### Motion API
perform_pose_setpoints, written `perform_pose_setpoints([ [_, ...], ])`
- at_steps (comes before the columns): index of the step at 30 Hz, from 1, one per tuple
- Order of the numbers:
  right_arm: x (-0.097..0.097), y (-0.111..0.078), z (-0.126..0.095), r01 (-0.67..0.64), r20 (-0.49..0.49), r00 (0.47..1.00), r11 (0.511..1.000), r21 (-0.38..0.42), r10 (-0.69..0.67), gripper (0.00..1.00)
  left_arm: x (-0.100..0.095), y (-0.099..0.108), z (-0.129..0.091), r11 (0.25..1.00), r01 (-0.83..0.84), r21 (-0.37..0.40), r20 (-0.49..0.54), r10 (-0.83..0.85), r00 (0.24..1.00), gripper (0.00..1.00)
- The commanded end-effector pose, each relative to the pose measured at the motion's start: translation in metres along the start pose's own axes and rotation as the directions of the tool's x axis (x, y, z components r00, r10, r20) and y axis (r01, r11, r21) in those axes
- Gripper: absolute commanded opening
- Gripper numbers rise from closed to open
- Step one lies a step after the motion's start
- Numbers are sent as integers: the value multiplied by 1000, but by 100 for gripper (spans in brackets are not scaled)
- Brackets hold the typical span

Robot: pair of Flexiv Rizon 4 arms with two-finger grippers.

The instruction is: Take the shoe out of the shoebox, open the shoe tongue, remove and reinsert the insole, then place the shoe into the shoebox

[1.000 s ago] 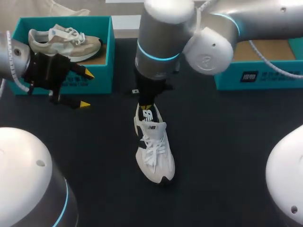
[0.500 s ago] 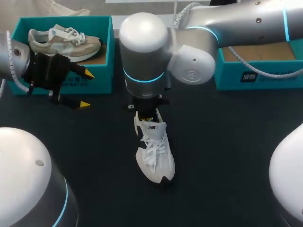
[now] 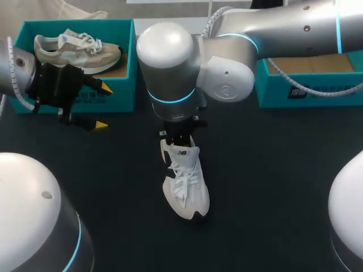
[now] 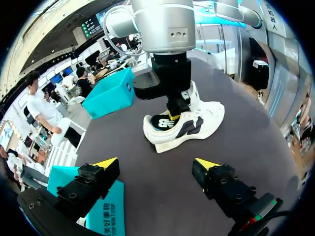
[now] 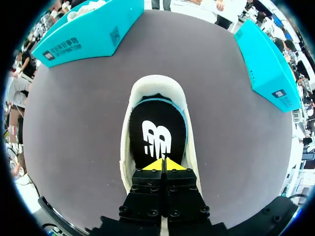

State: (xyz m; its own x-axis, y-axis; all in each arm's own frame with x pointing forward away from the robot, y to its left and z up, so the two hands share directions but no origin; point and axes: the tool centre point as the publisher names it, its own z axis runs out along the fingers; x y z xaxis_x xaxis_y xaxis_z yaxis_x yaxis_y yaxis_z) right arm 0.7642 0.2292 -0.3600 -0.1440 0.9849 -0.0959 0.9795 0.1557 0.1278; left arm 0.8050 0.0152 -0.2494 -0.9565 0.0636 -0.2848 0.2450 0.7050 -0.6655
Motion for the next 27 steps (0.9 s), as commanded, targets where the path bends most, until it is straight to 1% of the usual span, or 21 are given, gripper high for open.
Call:
perform_pose_setpoints([
  [1,15,4,21,4,9,1000,1000,23,-5,0,1,0,0,1000,0,-2,-1,0,1000,100],
  [5,19,3,29,-1,-7,1000,999,33,1,0,1,0,0,1000,0,-2,-1,0,1000,100],
  [7,17,2,35,0,-8,1000,999,38,1,0,1,0,0,1000,0,-2,-1,0,1000,100],
  [10,18,1,36,-2,-14,1000,999,46,2,0,1,0,0,1000,0,-2,-1,0,1000,100],
  [15,15,3,9,11,-8,1000,1000,14,-11,0,1,0,0,1000,0,-2,-1,0,1000,100],
  [17,12,6,-2,9,-6,1000,1000,-5,-9,0,1,0,0,1000,0,-2,-1,0,1000,100],
  [19,9,12,-7,3,-10,1000,999,-35,-3,0,1,0,0,1000,0,-2,-1,0,1000,100],
  [21,11,19,-11,0,-12,1000,998,-65,0,0,1,0,0,1000,0,-2,-1,0,1000,100],
  [25,12,37,-1,-10,-13,1000,993,-117,9,0,1,0,0,1000,0,-2,-1,0,1000,100],
  [27,13,43,8,-11,-20,1000,993,-119,9,0,1,0,0,1000,0,-2,-1,0,1000,100],
])
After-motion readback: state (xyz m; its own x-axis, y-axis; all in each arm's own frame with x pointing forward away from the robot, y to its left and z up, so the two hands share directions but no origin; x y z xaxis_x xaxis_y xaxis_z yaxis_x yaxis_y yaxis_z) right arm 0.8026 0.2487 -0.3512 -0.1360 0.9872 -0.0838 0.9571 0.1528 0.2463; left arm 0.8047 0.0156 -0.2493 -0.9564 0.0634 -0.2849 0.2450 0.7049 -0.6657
